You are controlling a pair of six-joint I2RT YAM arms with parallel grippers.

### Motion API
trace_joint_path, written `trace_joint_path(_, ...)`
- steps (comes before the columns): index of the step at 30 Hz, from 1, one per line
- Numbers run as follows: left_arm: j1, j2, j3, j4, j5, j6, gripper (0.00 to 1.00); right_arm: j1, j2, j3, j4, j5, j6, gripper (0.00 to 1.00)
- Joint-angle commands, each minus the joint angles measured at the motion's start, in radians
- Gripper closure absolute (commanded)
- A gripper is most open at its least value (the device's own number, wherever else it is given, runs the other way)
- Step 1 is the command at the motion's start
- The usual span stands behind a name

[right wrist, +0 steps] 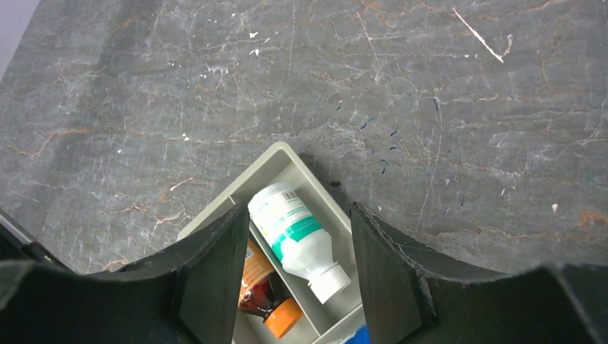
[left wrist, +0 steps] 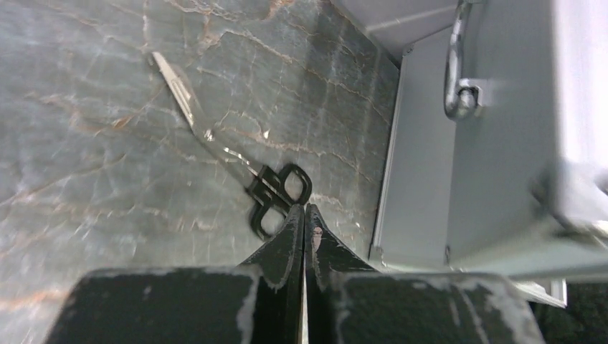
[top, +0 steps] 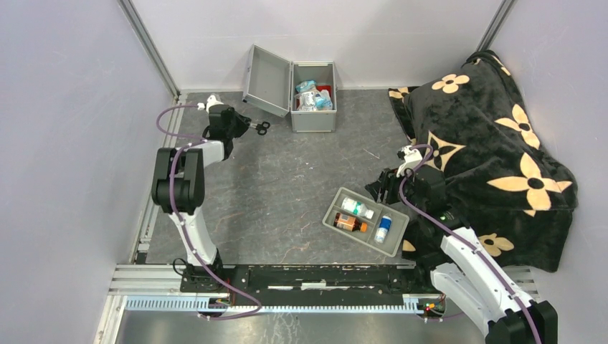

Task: Organize the medicine kit
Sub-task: Move the scissors to the center of the board.

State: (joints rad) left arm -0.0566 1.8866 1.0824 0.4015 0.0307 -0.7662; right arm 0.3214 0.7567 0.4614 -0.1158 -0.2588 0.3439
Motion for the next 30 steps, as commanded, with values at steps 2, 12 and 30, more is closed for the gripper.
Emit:
trace_joint_path(2,0.008,0.148,0.166,0.092,0.098,-0.052,0.98,0.003,-0.028,-0.011,-0.019,0.015,-0.003,0.40)
trace_joint_path(12,0.009,0.344,0.385,-0.066,0.064,-0.075,0.98,0.003,-0.024,-0.010,-0.050,0.026,-0.023,0.40)
trace_joint_path(30,0.008,0.367,0.411,-0.208,-0.004,-0.033,0.98,0.002,0.001,-0.051,-0.035,0.020,-0.014,0.40)
